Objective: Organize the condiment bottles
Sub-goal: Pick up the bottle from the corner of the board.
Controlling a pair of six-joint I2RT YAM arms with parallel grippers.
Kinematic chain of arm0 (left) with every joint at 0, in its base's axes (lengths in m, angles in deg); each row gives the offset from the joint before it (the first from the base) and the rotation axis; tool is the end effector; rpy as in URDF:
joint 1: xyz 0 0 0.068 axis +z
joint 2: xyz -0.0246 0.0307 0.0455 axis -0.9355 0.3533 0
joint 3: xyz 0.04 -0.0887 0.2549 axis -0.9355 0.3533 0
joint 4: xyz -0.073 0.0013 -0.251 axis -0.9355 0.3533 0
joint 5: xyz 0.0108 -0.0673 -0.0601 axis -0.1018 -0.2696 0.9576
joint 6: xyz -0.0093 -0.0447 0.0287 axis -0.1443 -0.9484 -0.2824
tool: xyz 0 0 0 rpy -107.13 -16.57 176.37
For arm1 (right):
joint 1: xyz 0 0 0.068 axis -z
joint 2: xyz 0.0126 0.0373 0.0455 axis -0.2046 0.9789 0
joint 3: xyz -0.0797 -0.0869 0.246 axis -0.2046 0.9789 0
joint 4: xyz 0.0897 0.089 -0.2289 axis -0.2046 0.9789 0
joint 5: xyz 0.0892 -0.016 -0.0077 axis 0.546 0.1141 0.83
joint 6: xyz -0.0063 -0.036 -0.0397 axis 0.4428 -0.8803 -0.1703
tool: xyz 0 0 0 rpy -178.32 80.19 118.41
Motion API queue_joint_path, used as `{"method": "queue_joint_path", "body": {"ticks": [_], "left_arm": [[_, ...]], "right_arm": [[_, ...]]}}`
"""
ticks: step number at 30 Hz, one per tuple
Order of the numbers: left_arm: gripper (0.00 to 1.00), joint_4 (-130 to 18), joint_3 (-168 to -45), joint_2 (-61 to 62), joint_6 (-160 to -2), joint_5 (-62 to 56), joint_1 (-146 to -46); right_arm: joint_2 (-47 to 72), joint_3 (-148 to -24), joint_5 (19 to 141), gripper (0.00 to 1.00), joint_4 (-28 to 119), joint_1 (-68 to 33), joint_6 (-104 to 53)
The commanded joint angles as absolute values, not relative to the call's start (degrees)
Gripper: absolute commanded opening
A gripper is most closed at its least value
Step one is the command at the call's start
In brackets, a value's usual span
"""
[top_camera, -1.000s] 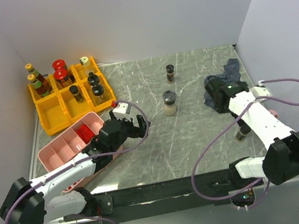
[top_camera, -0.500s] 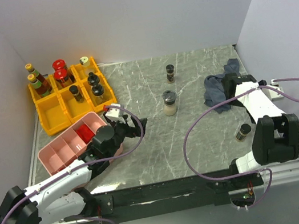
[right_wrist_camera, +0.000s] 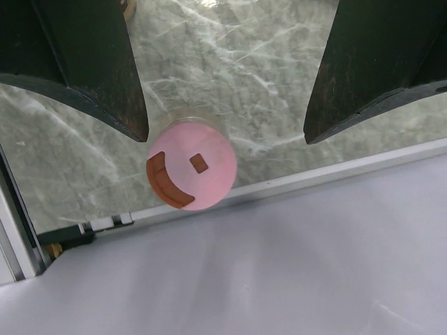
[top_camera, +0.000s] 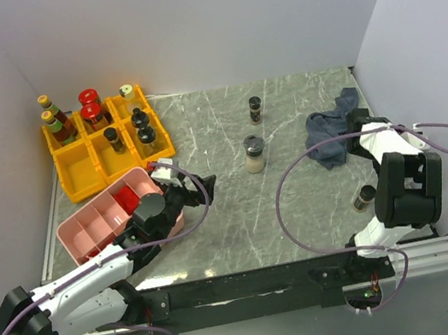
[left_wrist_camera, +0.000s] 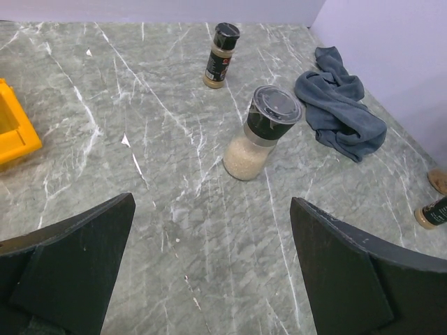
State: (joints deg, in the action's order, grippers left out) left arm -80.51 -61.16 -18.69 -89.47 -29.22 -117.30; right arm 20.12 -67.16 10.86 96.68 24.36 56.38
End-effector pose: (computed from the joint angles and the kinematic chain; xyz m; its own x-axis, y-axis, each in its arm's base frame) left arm 0.1577 -0.1589 0.2591 -0.2061 -0.2629 -0.9425 0.4623 0.8228 -0.3306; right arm 0.2515 -0.0880 0.2084 0.1786 0.4511 -0.8744 0.9742 -0.2059 0.0928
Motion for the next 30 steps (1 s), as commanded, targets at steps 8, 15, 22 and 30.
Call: {"method": "queue_joint_path", "body": {"ticks": [8, 15, 22, 30], "left_arm": [[0.99, -82.8, -61.4, -19.7, -88.6, -30.4, -117.6], [0.99, -82.7, -61.2, -20.6, -88.6, -30.5, -117.6], [0.99, -82.9, -60.6, -22.4, -88.4, -31.1, -117.9], [0.99, -82.6, -60.5, -23.0, -88.4, -31.3, -118.1]], "right_arm": [[24.2, -70.5, 12.3, 0.94, 105.1, 27.0, 67.4], [25.8, -72.1, 13.2, 0.95, 110.8, 27.7, 72.7], [27.1, -73.5, 13.8, 0.87, 112.7, 28.2, 73.5], [25.9, -72.7, 13.2, 0.48, 110.8, 28.6, 71.3]]}}
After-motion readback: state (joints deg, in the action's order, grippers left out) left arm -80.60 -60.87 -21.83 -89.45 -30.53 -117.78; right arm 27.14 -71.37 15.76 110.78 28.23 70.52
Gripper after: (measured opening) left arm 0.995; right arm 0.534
